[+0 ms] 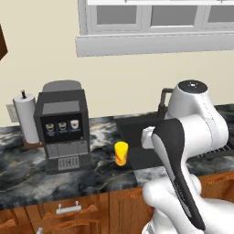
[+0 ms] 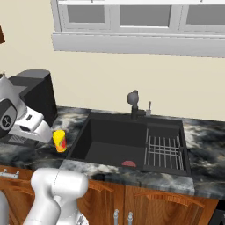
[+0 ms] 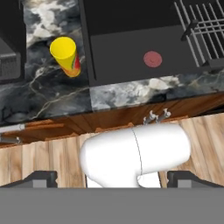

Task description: Pick the cup and bowl from the counter and place them on the counter next to the sink.

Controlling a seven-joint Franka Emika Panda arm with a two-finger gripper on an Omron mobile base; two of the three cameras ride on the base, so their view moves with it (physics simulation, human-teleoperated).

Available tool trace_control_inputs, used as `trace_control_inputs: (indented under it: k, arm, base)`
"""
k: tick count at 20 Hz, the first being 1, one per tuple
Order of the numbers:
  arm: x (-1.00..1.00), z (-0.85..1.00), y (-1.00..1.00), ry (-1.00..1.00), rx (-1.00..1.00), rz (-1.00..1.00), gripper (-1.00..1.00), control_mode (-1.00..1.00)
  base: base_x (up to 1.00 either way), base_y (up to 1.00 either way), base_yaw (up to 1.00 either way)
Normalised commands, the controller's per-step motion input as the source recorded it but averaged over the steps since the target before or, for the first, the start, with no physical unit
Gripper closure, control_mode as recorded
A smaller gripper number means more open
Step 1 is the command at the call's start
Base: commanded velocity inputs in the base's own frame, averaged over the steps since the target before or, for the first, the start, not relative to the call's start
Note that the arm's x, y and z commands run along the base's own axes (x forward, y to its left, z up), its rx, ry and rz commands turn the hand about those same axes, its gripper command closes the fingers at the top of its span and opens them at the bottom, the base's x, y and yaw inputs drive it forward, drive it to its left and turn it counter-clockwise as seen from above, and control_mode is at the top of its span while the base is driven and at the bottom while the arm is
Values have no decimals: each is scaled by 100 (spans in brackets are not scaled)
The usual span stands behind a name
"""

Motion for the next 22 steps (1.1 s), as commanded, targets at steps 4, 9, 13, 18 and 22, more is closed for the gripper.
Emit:
trace_control_inputs:
  k: [4,9,13,18,22]
  arm:
    - [0,0,0,0,0,0,-100,-100]
    - [0,0,0,0,0,0,-100,-100]
    - [0,0,0,0,0,0,-100,100]
    - [0,0,0,0,0,0,-100,100]
    - [0,0,0,0,0,0,-100,100]
  base:
    - [0,0,0]
    - [0,0,0]
    - [0,0,0]
    - [-57,0,0]
    - [-100,0,-2]
